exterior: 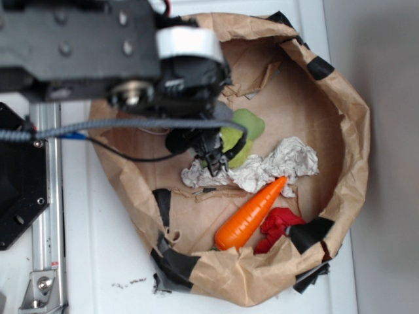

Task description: Grab the gray animal.

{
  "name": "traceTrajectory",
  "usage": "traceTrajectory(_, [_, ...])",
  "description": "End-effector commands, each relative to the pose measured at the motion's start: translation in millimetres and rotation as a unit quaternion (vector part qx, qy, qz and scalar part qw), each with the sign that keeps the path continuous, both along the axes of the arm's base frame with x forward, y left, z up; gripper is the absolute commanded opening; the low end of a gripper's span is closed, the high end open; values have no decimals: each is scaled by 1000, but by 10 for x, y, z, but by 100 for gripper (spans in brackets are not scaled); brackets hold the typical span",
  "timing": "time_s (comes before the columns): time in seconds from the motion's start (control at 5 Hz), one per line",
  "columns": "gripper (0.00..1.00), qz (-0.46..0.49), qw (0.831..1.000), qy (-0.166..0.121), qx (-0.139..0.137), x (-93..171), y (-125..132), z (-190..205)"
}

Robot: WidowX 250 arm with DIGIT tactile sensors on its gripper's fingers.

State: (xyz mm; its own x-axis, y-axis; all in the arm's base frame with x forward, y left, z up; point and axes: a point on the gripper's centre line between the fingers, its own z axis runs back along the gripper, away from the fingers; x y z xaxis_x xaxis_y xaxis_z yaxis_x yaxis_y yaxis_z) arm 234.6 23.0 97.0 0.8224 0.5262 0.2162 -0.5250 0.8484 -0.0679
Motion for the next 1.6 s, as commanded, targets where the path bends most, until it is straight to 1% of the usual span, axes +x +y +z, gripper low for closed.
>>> traceTrajectory(0.0, [100,-13,999,-2,37,82,82,-391])
traceTrajectory(0.2, [100,-62,998,11,29,239,111,-562])
traceTrajectory(0.4, [100,-61,997,37,27,318,190,-715])
traceTrajectory(0.6, [0,-59,997,46,19,334,227,-775])
traceTrajectory(0.8, [0,-100,994,33,32,355,129,-373])
traceTrajectory(1.0, [0,-140,989,-12,45,331,-19,130])
traceTrajectory(1.2, [0,-180,983,-22,38,337,-150,634])
traceTrajectory(1.4, [0,-205,978,-17,38,322,-332,1132])
